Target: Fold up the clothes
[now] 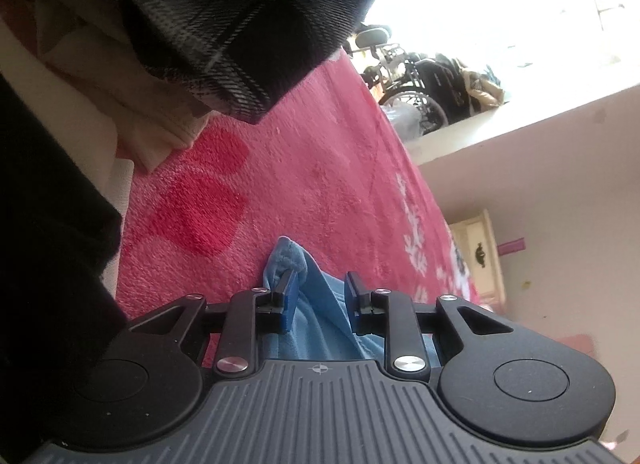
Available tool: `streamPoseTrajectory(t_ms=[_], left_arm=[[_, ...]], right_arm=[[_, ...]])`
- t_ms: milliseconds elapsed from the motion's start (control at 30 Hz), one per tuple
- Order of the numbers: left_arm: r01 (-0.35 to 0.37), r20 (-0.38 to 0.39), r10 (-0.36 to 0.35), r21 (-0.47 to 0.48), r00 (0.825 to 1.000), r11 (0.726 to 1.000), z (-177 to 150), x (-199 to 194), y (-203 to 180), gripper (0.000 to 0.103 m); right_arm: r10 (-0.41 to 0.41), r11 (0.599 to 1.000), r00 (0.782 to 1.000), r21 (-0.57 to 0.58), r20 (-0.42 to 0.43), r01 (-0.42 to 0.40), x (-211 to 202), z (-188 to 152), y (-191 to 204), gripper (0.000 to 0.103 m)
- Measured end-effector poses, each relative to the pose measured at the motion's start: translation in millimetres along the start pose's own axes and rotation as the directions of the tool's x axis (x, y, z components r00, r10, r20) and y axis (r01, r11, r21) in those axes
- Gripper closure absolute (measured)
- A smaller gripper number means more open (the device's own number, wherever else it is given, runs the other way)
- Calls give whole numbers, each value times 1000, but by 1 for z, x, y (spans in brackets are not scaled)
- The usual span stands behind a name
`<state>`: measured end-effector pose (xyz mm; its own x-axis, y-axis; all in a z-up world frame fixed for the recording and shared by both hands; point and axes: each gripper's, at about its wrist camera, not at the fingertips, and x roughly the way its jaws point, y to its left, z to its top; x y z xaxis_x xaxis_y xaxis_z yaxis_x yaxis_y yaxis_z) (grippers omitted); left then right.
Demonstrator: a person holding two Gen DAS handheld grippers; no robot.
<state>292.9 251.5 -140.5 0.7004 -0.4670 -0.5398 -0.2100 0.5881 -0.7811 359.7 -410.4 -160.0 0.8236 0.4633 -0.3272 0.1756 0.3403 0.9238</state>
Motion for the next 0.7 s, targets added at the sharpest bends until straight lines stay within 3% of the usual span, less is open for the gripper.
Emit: streamPoseTrajectory(t_ms=[100, 167, 200, 233, 300, 367, 400, 533, 700], left_arm=[[-30, 6, 30, 56, 1000, 998, -3, -3, -8, 74], [-54, 12, 53, 98, 999, 994, -7, -5, -14, 73], [-62, 13, 60, 118, 998, 991, -9, -6, -16, 70], [-69, 14, 68, 137, 998, 988, -11, -7, -19, 69], [-83, 20, 81, 173, 997, 982, -15, -9, -23, 69], [-94, 29, 90, 205, 995, 974, -19, -12, -27, 69], [-99, 34, 93, 227, 995, 969, -21, -14, -31, 69], [-108, 37, 101, 322, 994, 941, -34, -20, -42, 63], [-122, 15, 129, 454, 992, 883, -59, -25, -50, 54]], right_arm=[[-33, 979, 992, -201, -123, 8, 5, -22, 37, 46], [-90, 922, 968, -386, -236, -9, 13, -48, 69, 48], [-133, 861, 953, -508, -274, -26, 18, -70, 85, 49], [-183, 775, 936, -630, -300, -50, 23, -95, 102, 52], [-292, 554, 900, -824, -324, -117, 32, -146, 135, 54], [-359, 321, 874, -922, -328, -215, 39, -196, 154, 60], [-377, 243, 866, -937, -330, -251, 42, -218, 157, 61], [-419, -1, 860, -947, -292, -322, 58, -280, 159, 63], [-445, -223, 863, -903, -240, -366, 77, -318, 150, 63]])
